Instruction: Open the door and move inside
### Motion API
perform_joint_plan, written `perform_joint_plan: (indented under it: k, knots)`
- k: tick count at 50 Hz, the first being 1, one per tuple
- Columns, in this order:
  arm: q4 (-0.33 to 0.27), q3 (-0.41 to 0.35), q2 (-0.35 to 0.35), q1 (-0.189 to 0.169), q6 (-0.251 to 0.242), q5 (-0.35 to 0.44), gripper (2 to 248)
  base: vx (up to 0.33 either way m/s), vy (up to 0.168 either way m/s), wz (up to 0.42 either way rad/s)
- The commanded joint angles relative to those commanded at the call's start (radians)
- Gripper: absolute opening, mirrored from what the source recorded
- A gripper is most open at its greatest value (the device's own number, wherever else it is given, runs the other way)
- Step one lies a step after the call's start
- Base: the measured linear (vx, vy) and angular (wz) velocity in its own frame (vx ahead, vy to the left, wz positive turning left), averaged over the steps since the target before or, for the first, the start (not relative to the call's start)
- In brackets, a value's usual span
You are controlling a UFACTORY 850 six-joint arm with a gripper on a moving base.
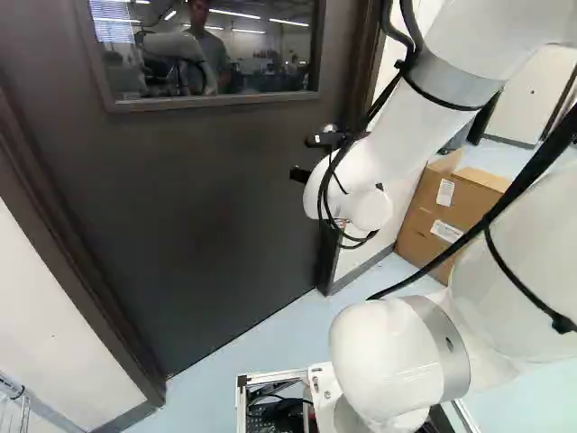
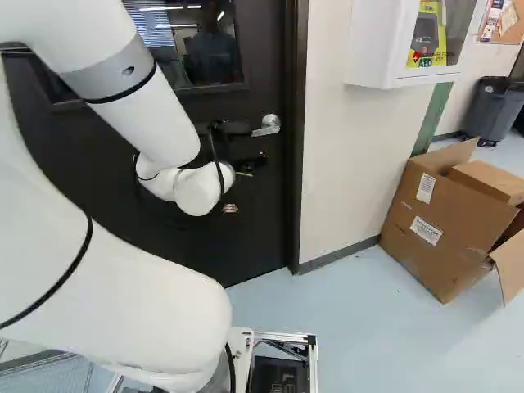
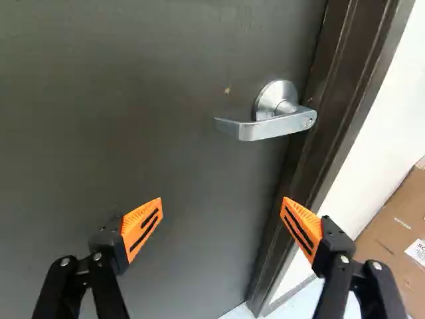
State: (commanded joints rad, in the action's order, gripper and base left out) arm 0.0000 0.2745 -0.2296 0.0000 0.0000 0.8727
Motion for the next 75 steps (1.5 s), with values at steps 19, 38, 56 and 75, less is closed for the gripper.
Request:
perform_joint_plan:
  k: [19,38,56,75]
  knots:
    - [-0.012,0.051,0.006,0.000,0.000,0.000,247,0.000,0.000,0.000]
    - [-0.056,0.094,0.005,-0.008,0.000,0.000,247,0.000,0.000,0.000]
    - [-0.122,0.129,-0.003,-0.039,0.000,0.000,247,0.000,0.000,0.000]
    - [-0.236,0.166,-0.005,-0.091,0.000,0.000,247,0.000,0.000,0.000]
